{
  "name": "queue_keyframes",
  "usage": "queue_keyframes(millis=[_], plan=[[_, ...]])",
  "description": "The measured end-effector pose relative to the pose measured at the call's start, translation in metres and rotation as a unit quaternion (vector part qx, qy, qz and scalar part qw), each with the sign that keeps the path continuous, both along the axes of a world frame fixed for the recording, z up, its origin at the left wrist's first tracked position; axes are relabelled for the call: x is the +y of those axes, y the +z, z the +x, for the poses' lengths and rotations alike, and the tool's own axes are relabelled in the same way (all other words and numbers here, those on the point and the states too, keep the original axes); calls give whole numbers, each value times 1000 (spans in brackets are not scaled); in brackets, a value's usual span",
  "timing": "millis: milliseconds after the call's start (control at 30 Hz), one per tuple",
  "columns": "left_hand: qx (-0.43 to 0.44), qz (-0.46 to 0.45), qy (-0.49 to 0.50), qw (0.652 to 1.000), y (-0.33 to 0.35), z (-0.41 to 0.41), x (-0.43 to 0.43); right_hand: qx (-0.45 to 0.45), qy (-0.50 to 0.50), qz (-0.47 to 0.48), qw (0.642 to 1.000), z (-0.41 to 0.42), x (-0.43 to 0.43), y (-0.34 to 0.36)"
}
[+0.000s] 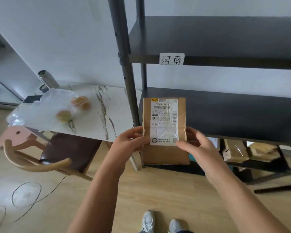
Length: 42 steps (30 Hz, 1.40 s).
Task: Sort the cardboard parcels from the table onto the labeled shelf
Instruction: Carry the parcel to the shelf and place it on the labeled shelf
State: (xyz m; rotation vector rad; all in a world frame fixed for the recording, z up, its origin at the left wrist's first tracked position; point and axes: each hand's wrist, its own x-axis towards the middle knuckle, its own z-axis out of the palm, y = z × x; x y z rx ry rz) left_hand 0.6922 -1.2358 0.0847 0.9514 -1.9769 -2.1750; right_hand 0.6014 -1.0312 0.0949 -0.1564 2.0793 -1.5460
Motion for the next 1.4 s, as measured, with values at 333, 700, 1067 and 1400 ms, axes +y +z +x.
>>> queue_keyframes(millis=[333,700,1067,1400], plan=[[54,-26,-8,998,46,16,19,54,16,-72,996,13,41,27],[137,-99,-7,986,101,24,21,137,28,-126,982,20,40,65],[275,-192,40,941,183,-19,30,260,-70,-179,946,-21,17,151],[269,-216,29,938,222,-105,8,249,-114,-165,947,-106,-38,211]])
